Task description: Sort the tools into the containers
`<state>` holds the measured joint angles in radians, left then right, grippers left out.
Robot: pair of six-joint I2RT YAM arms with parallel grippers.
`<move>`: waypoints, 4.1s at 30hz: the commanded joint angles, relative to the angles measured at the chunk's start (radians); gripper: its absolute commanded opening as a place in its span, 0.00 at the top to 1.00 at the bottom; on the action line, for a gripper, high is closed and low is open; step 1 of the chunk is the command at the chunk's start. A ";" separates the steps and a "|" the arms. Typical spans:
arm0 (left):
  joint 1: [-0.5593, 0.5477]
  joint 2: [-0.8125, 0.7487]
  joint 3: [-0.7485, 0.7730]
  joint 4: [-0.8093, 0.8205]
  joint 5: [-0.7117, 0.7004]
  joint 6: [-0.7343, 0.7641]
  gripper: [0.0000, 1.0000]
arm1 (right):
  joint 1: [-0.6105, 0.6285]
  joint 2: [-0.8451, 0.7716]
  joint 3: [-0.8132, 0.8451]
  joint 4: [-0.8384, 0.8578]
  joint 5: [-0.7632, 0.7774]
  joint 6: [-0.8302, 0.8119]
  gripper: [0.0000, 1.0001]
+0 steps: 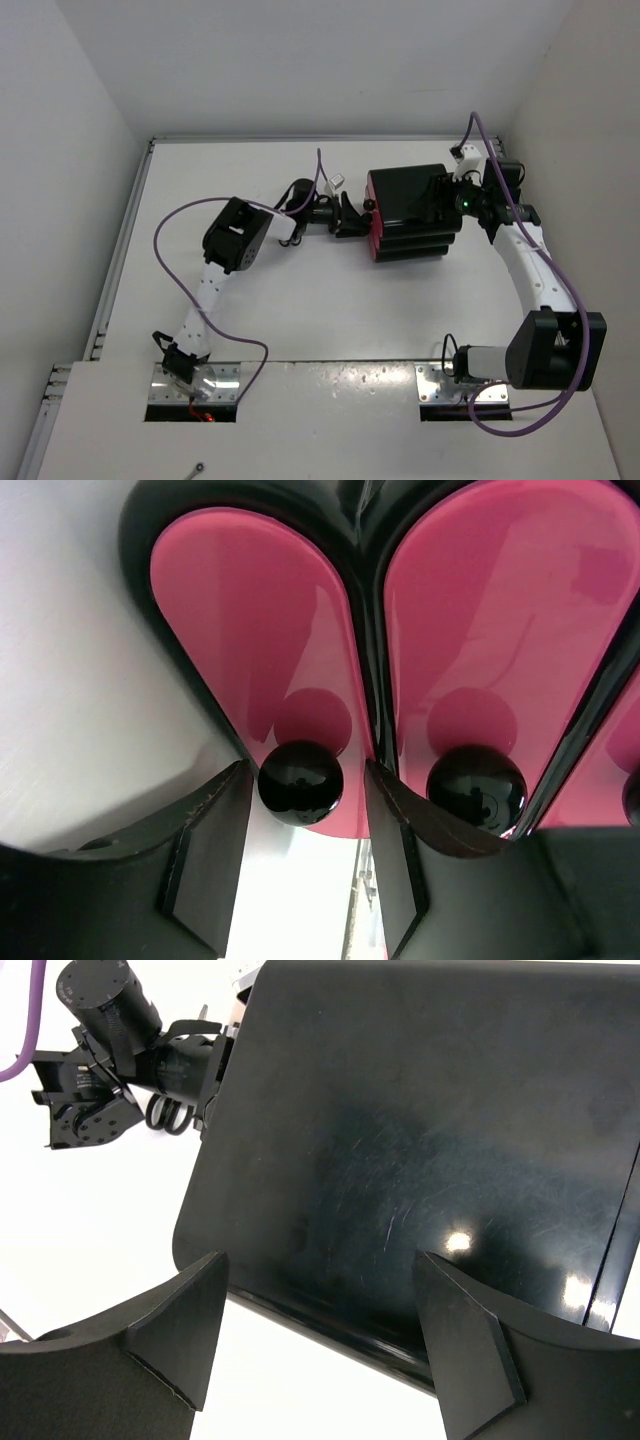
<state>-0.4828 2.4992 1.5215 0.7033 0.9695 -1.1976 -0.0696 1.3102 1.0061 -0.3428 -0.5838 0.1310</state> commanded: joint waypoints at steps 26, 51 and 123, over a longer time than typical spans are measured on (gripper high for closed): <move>0.183 -0.226 -0.299 -0.240 0.014 0.338 0.77 | 0.005 0.024 -0.035 -0.074 0.016 0.013 0.25; 0.237 -0.623 -0.195 -0.883 -0.288 0.879 0.45 | 0.005 0.015 -0.035 -0.065 0.007 0.013 0.25; 0.312 -0.724 -0.285 -1.013 -0.348 1.691 0.47 | 0.014 -0.003 -0.044 -0.074 0.007 0.013 0.25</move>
<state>-0.1757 1.8145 1.2255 -0.3202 0.5701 0.4614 -0.0628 1.2964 0.9932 -0.3370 -0.5869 0.1322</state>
